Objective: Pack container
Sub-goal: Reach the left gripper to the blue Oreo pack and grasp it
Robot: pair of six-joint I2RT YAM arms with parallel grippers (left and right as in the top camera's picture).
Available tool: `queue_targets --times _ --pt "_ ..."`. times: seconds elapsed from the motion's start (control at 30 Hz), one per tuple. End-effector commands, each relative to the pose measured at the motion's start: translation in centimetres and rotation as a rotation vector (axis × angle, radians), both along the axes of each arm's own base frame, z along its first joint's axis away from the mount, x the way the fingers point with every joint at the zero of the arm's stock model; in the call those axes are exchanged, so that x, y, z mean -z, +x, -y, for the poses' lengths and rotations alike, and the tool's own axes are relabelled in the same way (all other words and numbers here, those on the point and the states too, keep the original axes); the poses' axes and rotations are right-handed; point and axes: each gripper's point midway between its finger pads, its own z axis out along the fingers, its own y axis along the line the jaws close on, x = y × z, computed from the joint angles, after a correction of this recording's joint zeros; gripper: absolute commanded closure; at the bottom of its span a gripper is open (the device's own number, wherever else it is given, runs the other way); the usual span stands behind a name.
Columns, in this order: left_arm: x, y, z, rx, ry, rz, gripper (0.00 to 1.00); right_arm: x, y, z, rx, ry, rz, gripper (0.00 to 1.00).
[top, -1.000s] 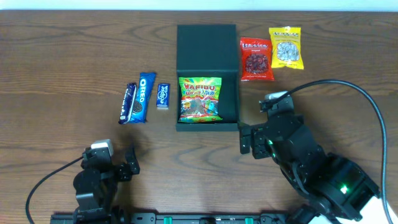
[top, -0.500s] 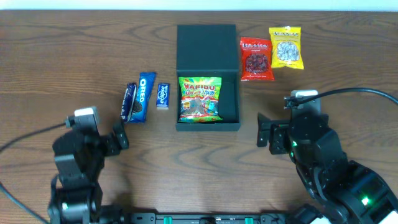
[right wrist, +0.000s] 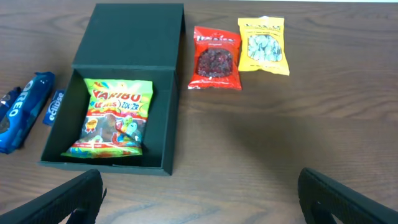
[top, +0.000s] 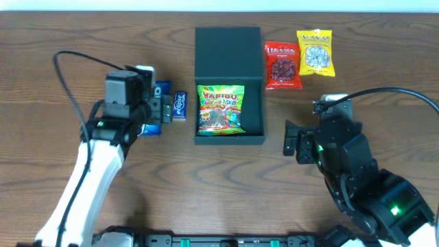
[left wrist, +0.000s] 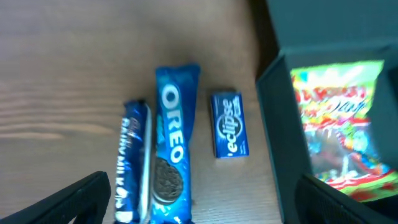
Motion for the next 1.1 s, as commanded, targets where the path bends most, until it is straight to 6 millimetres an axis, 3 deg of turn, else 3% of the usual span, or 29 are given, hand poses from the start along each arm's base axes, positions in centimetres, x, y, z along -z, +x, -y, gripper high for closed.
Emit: queue_targets --times 0.0,0.3,0.57,0.7,0.8,0.83,1.07 --pt "1.7 0.5 0.7 0.036 -0.008 -0.048 0.05 -0.3 0.1 0.6 0.014 -0.021 0.008 0.01" --pt "6.7 1.0 0.9 0.038 -0.001 -0.171 0.05 -0.2 0.0 0.6 0.008 -0.032 0.005 0.01" --pt "9.1 3.3 0.5 0.017 0.027 -0.144 0.04 -0.1 -0.1 0.7 0.008 -0.037 -0.002 0.01" --pt "10.3 3.9 -1.3 -0.047 0.119 -0.145 0.02 0.0 -0.1 0.7 0.008 -0.038 -0.004 0.01" --pt "10.7 4.1 -1.6 -0.055 0.128 -0.147 0.00 0.0 -0.1 0.7 0.008 -0.038 -0.004 0.01" --pt "10.9 4.1 -1.6 -0.055 0.128 -0.153 0.07 0.0 -0.1 0.7 0.008 -0.038 -0.004 0.01" --pt "11.6 3.9 -1.5 -0.070 0.111 -0.173 0.28 0.0 -0.1 0.7 0.008 -0.037 -0.004 0.01"
